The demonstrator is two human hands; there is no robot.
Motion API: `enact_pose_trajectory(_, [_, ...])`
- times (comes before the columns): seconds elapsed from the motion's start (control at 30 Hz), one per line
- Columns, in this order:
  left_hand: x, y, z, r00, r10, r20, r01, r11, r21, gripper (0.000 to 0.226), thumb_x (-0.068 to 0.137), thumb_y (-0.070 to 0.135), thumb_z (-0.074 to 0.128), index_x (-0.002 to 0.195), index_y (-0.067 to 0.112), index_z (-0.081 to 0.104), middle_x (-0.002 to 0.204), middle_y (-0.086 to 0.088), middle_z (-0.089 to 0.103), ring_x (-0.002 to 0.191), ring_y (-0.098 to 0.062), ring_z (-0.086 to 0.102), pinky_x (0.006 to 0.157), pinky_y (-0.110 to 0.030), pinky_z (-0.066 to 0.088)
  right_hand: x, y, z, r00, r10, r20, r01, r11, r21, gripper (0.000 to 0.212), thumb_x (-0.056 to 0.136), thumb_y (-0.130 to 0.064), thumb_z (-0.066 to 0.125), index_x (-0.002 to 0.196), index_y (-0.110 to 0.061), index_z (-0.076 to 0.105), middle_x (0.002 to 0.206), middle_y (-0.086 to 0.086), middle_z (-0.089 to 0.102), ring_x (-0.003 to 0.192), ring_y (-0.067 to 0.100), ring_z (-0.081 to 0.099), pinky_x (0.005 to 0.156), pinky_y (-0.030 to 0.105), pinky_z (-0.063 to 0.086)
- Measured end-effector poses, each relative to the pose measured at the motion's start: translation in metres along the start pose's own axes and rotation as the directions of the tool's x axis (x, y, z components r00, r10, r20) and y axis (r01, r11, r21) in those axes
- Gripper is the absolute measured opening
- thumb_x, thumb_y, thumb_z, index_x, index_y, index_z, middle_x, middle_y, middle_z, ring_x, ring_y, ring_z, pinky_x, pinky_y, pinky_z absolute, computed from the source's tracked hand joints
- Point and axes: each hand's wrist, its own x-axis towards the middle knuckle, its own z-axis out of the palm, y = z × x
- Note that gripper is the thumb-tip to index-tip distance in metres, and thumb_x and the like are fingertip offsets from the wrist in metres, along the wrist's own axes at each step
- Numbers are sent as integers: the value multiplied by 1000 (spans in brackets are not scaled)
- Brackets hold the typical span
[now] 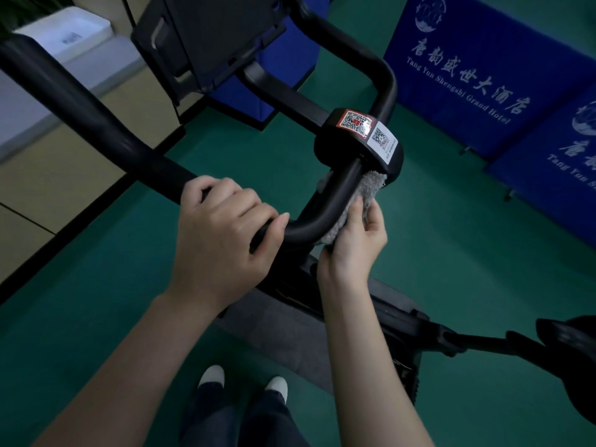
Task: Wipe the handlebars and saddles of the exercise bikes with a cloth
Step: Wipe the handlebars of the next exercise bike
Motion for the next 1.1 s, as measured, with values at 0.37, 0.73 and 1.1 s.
enact_pose_trajectory(0.37, [-1, -2, 2, 1000, 10, -28, -11, 1000, -15, 39, 97, 30, 46, 68, 14, 67, 68, 4, 63, 70, -20, 56, 84, -34, 31, -18, 1, -18, 971, 178, 161, -178, 984, -17, 11, 95, -3, 51, 102, -2, 60, 89, 12, 65, 84, 23, 61, 80, 37, 51])
enact_pose_trajectory(0.73, [0, -2, 0, 1000, -21, -13, 20, 998, -64, 34, 93, 32, 52, 68, 16, 68, 68, 6, 65, 73, -18, 57, 87, -34, 30, 26, -75, -1, 528, -347, 775, 847, 148, -510, 18, 92, -4, 55, 105, -3, 66, 96, -2, 60, 90, 12, 54, 78, 14, 38])
enact_pose_trajectory(1.1, [-1, 0, -3, 1000, -21, -18, 20, 998, -64, 34, 94, 30, 53, 67, 14, 67, 68, 5, 65, 73, -18, 57, 86, -36, 32, 18, -106, 56, 150, 571, 807, 986, -141, -84, 23, 90, -7, 50, 107, -15, 65, 102, 10, 59, 97, 23, 54, 86, 30, 40])
